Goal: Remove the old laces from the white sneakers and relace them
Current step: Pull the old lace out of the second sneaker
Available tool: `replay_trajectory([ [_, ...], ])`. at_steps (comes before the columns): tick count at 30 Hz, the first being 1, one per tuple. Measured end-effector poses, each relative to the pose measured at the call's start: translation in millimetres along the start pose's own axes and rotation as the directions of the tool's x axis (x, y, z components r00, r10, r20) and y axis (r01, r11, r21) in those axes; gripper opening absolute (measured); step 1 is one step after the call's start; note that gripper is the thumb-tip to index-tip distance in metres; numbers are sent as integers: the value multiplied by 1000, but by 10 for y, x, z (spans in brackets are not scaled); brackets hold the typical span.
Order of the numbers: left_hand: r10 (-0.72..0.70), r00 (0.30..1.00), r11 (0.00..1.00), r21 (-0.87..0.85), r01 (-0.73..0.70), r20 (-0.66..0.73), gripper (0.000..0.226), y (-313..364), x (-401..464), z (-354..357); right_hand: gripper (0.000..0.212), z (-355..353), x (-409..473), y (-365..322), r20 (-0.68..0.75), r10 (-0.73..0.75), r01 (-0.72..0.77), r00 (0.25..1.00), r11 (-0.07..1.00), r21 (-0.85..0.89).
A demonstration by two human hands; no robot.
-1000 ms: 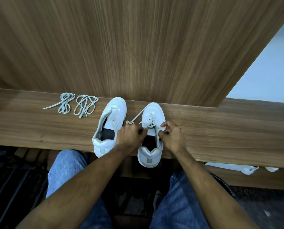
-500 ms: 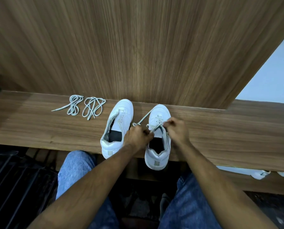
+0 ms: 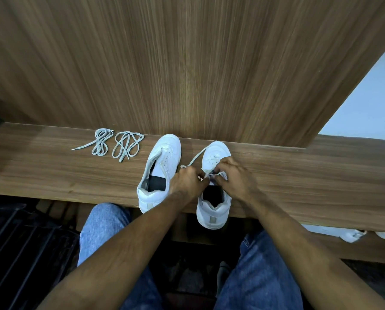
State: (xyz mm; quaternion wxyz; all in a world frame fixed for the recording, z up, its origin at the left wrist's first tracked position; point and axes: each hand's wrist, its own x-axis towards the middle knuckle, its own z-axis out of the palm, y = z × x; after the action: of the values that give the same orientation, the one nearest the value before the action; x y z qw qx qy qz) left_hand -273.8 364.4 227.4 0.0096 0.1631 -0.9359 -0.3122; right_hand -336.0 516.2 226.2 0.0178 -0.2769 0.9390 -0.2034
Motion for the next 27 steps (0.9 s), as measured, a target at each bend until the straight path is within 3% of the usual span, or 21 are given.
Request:
replay_trajectory([
  [3,7,1000,1000,-3,-7,10,24,-11,4,-7,21,64,10,-36,-4,-95,95,995,994,-62],
  [4,10,1000,1000,-2,-10,10,24,-20,13,-5,20,66,13,-50,-73,-74,76,995,997,16],
  [6,2,1000,1000,-19,-1,27,21,-39,23,-19,16,14,15,-69,-288,116,-10,951,938,346],
  [8,-4,999,999,-37,6,52,18,-44,26,-40,21,-72,13,-16,-455,393,-11,799,766,643],
  [10,0,998,1000,-23,2,62,18,-48,31,-46,27,-116,-4,79,-529,567,10,631,676,737],
  [11,1,998,1000,-13,-1,63,18,-39,28,-50,21,-117,-19,114,-537,590,-17,603,683,730],
  [12,5,998,1000,-6,-5,65,18,-30,25,-50,10,-105,-41,131,-529,568,-61,630,715,696],
  [13,8,998,1000,-4,-7,67,18,-24,24,-50,14,-93,-66,127,-508,510,-104,694,769,630],
  [15,1,998,1000,-11,0,68,18,-20,18,-53,28,-20,-67,142,-432,298,-92,851,895,437],
  [17,-6,998,1000,-21,7,58,20,-10,9,-62,30,14,-45,72,-270,66,-28,960,989,143],
  [19,-13,999,1000,-22,14,51,20,2,-3,-63,31,62,-20,-23,-113,-68,50,991,987,-153],
  [21,-11,999,1000,-21,12,43,23,8,-14,-62,29,112,7,-75,-34,-88,77,996,967,-244],
  [23,-8,999,1000,-29,10,44,36,-17,-12,-48,25,139,12,-70,-62,-98,88,993,986,-142],
  [25,-8,999,999,-39,10,45,43,-35,-2,-55,19,78,23,-72,-222,-21,64,975,980,190],
  [27,-1,998,1000,-28,3,55,33,-44,13,-59,19,-105,19,-111,-361,164,73,918,824,561],
])
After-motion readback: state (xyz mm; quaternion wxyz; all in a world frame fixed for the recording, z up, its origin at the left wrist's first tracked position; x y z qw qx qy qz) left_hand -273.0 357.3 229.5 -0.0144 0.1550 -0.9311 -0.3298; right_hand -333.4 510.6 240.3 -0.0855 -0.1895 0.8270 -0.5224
